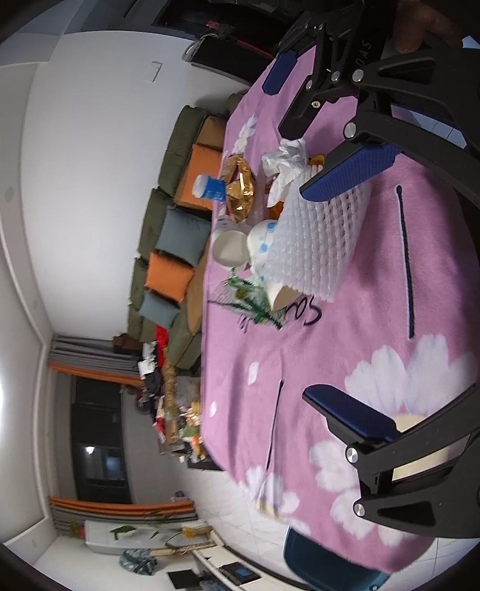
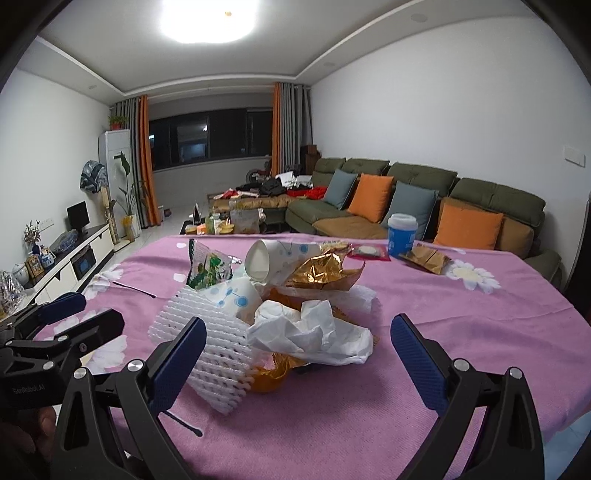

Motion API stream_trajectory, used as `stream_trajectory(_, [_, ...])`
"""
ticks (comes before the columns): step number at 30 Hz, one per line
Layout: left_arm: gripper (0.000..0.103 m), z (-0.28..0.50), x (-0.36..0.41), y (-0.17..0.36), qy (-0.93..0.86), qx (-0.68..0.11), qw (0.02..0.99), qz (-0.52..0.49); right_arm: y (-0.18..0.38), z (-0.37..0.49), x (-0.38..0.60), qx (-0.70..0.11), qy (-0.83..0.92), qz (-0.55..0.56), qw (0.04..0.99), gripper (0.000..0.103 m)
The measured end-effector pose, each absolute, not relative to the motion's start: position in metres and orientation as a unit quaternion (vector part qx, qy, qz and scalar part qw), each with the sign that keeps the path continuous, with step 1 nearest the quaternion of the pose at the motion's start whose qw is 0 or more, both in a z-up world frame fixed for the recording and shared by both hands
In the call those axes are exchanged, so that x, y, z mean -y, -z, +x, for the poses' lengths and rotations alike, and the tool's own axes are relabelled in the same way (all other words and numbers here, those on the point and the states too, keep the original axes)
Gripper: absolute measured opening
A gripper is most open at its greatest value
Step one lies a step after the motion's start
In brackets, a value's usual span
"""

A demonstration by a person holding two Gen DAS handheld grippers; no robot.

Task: Collect trash
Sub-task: 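Grasp the white foam net with the left tool while the right tool grasps the tissue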

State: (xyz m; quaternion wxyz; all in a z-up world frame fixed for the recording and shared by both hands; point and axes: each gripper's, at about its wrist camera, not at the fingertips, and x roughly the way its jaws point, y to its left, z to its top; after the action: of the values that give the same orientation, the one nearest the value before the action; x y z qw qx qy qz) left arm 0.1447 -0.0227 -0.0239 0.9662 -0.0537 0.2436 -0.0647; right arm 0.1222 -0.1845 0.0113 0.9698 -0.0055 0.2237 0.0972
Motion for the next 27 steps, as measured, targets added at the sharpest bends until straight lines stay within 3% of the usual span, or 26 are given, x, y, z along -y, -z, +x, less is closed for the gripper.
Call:
stream_trajectory(5, [0.097, 0.171, 0.032, 0.038, 0.087, -0.274, 0.956, -0.065, -0.005, 0.143, 0.19, -0.251, -0.101, 0.004, 0.963, 0.096])
stream_trajectory(9, [0.096, 0.189, 0.033, 0.049, 0.097, -0.297, 0.946, -0.082, 0.001, 0.155, 0.193, -0.271, -0.106, 0.012, 0.957, 0.086])
stream_trajectory(11, [0.088, 0.196, 0.033, 0.054, 0.1, -0.309, 0.942, -0.089, 0.003, 0.16, 0.195, -0.278, -0.108, 0.014, 0.954, 0.079])
stream_trajectory(20, [0.067, 0.218, 0.036, 0.073, 0.128, -0.345, 0.921, -0.125, 0.012, 0.177, 0.197, -0.312, -0.135, 0.031, 0.94, 0.054])
stream_trajectory(26, [0.048, 0.217, 0.039, 0.074, 0.147, -0.344, 0.918, -0.133, 0.013, 0.18, 0.198, -0.322, -0.146, 0.047, 0.934, 0.017])
stream_trajectory(27, [0.046, 0.216, 0.039, 0.072, 0.15, -0.344, 0.917, -0.135, 0.013, 0.18, 0.199, -0.321, -0.147, 0.048, 0.934, 0.015])
